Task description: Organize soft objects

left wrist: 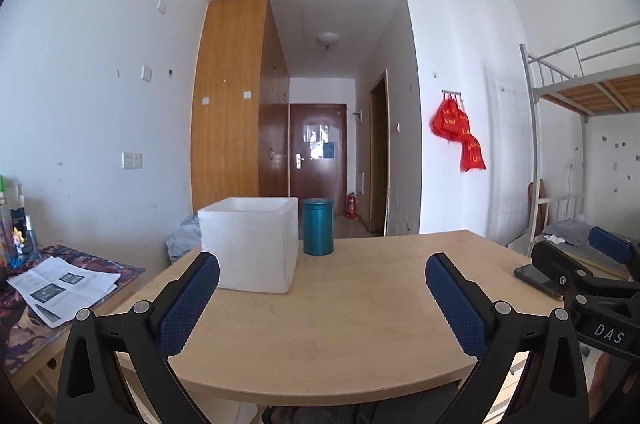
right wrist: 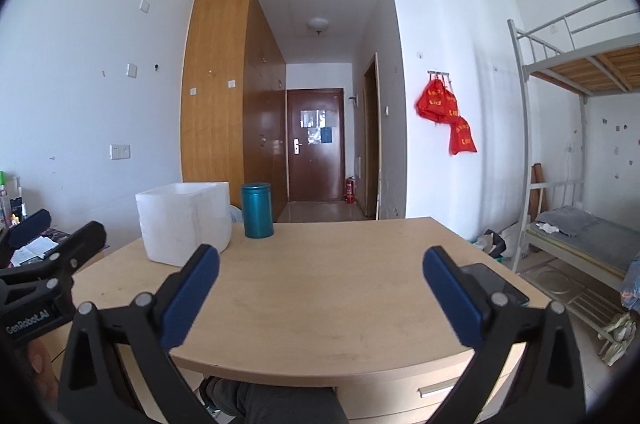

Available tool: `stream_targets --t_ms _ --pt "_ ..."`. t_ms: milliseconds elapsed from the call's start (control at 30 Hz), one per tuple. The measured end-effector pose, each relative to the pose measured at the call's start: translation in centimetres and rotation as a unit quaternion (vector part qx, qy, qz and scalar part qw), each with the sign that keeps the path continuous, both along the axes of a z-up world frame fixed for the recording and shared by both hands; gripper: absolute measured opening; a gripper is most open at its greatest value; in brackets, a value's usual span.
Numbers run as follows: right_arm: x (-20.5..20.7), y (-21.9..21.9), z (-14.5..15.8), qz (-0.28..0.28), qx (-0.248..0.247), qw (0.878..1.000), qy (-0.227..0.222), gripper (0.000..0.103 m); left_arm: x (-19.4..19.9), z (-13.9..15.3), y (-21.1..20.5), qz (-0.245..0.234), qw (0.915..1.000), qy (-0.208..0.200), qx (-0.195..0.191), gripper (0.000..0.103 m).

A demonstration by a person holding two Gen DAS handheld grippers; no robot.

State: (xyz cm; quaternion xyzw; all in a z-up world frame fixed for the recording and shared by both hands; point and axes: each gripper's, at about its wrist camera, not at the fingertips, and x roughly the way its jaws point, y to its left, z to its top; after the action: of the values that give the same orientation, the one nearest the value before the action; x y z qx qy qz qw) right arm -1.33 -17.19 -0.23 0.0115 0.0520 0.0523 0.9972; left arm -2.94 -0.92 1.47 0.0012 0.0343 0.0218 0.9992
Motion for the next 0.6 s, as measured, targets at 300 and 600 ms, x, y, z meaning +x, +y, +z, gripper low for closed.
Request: stream_targets --t_ms 300,600 --pt "0.11 0.08 0.12 -0.009 -0.007 1.000 -0.003 0.103 0.37 -0.02 0.27 0.003 1.0000 0.003 -0.005 0.103" --pt "-0.14 0.28 0.41 -0.004 -0.008 1.000 -0.003 0.103 0.39 0.06 -0.29 0.002 1.0000 0.002 -0.001 0.103"
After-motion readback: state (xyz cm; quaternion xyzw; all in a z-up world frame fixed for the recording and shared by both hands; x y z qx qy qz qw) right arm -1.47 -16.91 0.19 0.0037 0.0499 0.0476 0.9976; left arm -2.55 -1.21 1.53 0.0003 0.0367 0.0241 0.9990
